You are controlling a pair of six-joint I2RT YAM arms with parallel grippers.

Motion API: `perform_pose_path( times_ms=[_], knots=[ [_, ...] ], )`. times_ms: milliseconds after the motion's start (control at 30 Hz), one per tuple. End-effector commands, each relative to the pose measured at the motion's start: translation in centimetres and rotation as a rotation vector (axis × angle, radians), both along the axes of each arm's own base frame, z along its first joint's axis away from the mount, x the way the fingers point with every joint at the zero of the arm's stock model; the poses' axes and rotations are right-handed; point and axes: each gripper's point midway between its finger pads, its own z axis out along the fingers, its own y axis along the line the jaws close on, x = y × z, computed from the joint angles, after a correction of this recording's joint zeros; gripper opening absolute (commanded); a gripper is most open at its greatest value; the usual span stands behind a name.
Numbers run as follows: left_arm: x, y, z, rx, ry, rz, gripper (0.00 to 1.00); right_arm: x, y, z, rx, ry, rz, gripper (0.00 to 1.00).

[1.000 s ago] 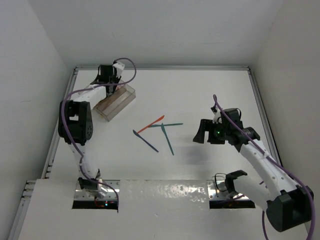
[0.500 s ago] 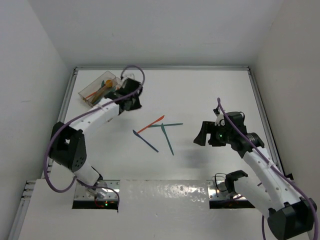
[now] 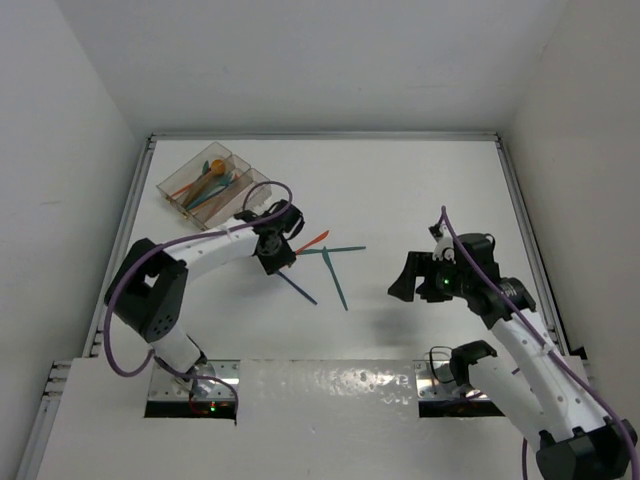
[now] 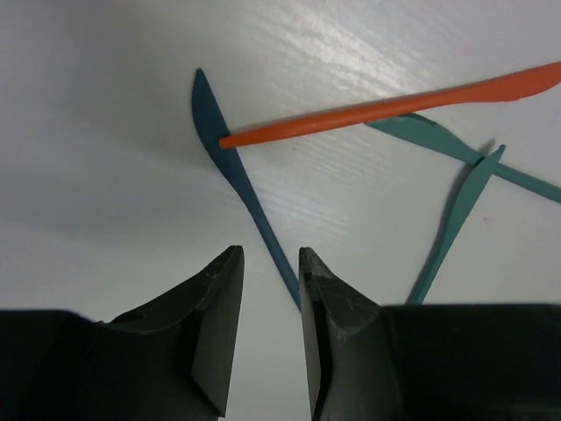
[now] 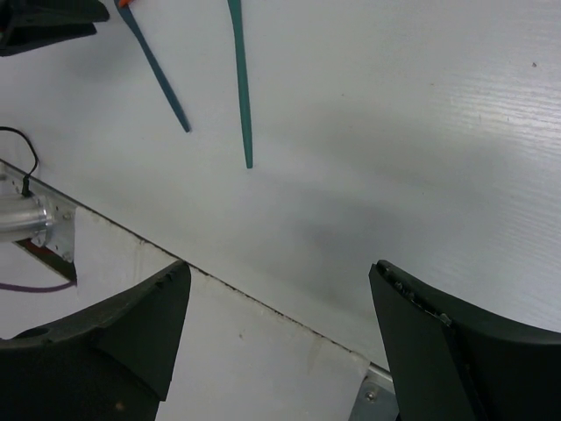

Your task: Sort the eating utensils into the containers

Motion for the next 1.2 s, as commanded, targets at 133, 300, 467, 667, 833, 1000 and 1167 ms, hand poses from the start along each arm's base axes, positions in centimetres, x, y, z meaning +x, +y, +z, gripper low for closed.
perform_pose_path(
  times_ms=[133, 300, 467, 667, 833, 1000, 1167],
  knots=[
    [-1.6, -3.1, -3.2, -0.046, 0.122, 0.067, 0.30, -0.7, 0.2, 0.4, 0.016, -0.016, 0.030, 0.83],
    [-2.3, -3.6, -4.9, -0.022, 0.178, 0.078, 0.29, -1.0, 0.2, 0.5, 0.019, -0.025, 0.036, 0.83],
    [-3.4, -2.9, -6.2, 0.006, 0.220, 0.098, 0.23, -1.1, 0.2, 0.4, 0.015, -0.026, 0.043, 0.83],
    [-6.8, -0.5, -7.3, 0.048, 0.298, 0.144, 0.00, -1.1, 0.2, 0.3, 0.006, -0.035, 0.050, 0.83],
    [-9.7, 2.3, -7.3, 0.094, 0.319, 0.172, 0.00, -1.1, 0.3, 0.2, -0.001, -0.041, 0.056, 0.83],
    [-9.8, 4.1, -5.6, 0.150, 0.274, 0.186, 0.00, -1.2, 0.5, 0.0, 0.001, -0.038, 0.066, 0.83],
    [-6.8, 5.7, -0.7, 0.225, 0.114, 0.187, 0.00, -1.2, 0.7, -0.1, 0.006, -0.031, 0.075, 0.83]
  ],
)
